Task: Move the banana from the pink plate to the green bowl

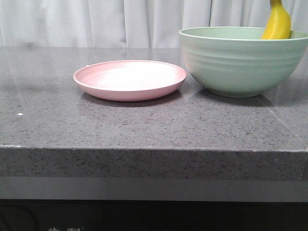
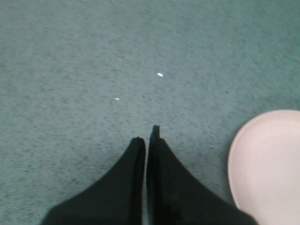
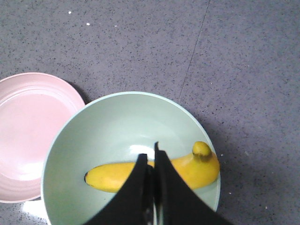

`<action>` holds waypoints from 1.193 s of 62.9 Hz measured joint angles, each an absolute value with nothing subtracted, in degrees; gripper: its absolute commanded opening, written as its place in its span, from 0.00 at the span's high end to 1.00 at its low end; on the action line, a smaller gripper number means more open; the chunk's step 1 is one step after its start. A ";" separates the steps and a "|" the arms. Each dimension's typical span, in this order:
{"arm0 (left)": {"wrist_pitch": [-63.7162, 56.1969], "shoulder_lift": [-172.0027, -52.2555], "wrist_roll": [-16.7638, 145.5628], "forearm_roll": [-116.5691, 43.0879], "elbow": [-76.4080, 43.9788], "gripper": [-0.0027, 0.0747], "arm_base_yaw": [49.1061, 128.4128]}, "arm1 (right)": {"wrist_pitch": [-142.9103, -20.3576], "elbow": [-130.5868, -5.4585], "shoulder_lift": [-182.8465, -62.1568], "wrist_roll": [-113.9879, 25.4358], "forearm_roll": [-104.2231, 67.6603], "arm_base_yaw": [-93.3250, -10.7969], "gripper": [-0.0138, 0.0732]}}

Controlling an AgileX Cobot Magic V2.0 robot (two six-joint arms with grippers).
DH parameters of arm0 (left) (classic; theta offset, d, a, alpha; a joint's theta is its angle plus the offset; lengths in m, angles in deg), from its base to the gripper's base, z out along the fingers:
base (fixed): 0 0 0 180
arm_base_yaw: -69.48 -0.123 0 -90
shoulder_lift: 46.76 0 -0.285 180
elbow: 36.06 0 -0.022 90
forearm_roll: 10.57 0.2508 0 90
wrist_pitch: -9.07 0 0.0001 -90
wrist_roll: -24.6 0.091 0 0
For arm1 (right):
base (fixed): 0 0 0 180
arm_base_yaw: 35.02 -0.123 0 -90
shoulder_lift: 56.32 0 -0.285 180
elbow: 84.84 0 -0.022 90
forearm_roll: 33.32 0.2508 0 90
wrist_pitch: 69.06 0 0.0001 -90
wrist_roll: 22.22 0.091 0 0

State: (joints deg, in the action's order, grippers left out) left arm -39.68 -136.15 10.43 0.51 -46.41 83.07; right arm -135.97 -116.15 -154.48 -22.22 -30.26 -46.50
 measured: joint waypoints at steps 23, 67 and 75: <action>-29.23 -112.22 10.43 0.61 -24.47 0.99 70.39 | -123.28 -90.69 -135.53 -21.64 -29.50 -43.70 0.90; -22.55 -54.19 10.43 -2.40 16.75 0.99 70.13 | -94.95 -27.69 -74.04 -21.55 -26.85 -43.81 0.90; -25.58 -54.19 10.43 -4.28 16.97 0.99 70.13 | -94.82 -26.30 -69.84 -21.55 -28.53 -43.81 0.90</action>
State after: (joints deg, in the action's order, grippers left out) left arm -25.58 -54.19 10.43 -4.28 16.97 70.13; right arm -94.82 -26.30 -69.84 -21.55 -28.53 -43.81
